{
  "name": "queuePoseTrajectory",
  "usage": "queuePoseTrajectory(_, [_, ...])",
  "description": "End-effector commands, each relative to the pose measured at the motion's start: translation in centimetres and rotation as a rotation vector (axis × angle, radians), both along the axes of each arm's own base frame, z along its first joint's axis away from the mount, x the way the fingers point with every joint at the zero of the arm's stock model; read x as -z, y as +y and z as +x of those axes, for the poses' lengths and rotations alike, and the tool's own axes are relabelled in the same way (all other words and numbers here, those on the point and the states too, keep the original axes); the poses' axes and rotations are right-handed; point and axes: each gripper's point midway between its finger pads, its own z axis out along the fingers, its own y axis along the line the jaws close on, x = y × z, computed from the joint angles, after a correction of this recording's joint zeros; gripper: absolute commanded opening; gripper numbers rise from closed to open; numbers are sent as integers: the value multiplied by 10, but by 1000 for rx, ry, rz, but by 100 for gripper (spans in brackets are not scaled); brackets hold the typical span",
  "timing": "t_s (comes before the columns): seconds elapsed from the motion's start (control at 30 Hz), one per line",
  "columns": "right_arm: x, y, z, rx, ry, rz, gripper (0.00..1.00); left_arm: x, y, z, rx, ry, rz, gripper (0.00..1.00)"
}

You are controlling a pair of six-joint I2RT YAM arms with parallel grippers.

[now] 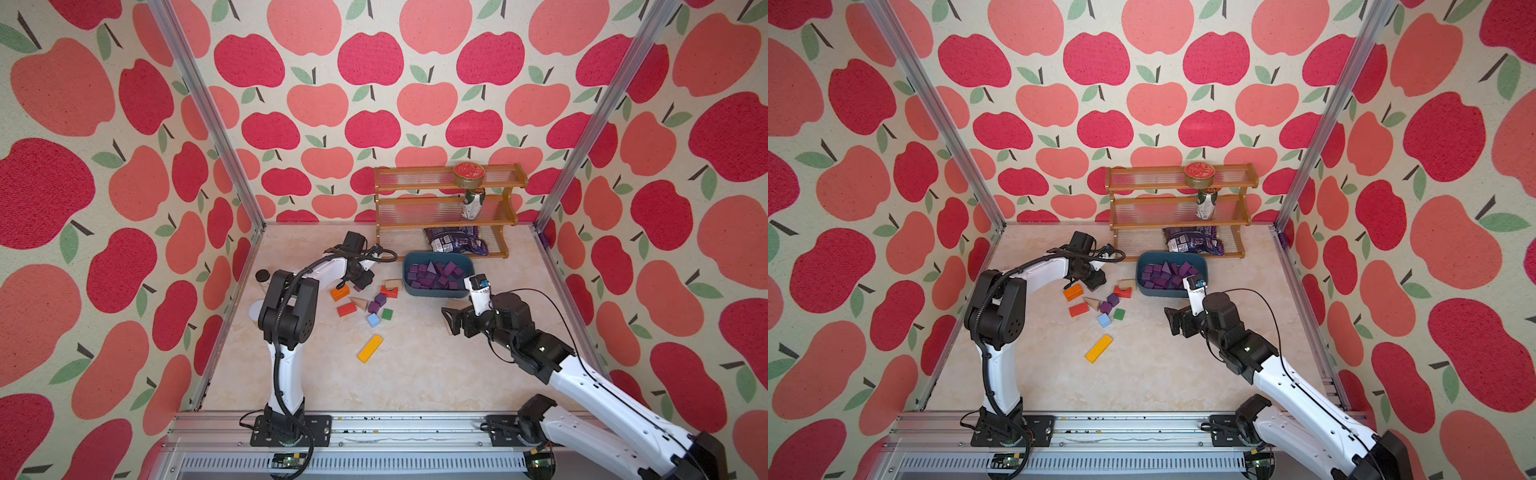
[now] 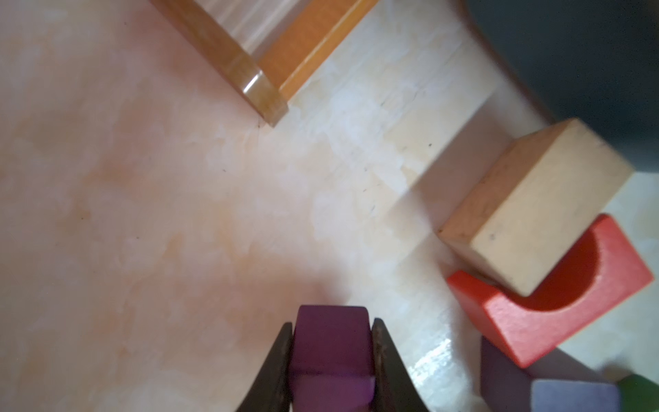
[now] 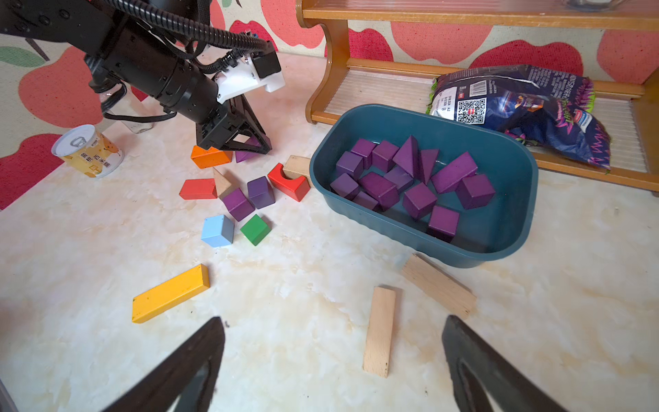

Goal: Pick purple bricks into the storage bin
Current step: Pick up the building block from the center of the board, then place the building block in the storage box.

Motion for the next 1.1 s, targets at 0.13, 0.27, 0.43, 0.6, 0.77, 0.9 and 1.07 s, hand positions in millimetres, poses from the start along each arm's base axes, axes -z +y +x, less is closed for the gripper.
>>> queuePoseTrajectory(0.13, [4, -8, -1, 36, 5, 2, 99, -58, -49, 1, 14, -54, -79, 22])
queuePoseTrajectory(0.27, [1, -13, -2, 53, -15, 8, 99, -81, -80, -2, 58, -85, -109, 22])
queuePoseTrajectory(0.43, [-3, -16, -5, 56, -45, 34, 99, -106, -116, -4, 93, -97, -196, 22])
queuePoseTrajectory(0.6, [-3, -18, -8, 52, -55, 37, 99, -111, -139, 0, 101, -102, -241, 22])
queuePoseTrajectory(0.77, [-3, -25, -11, 67, -60, 27, 99, -99, -152, 7, 105, -99, -230, 22])
queuePoseTrajectory(0.9, [-3, -28, -13, 73, -68, 27, 99, -93, -164, 9, 109, -88, -256, 22])
queuePoseTrajectory(1.07, [-2, -29, -15, 72, -71, 32, 99, -88, -177, 10, 121, -77, -267, 22])
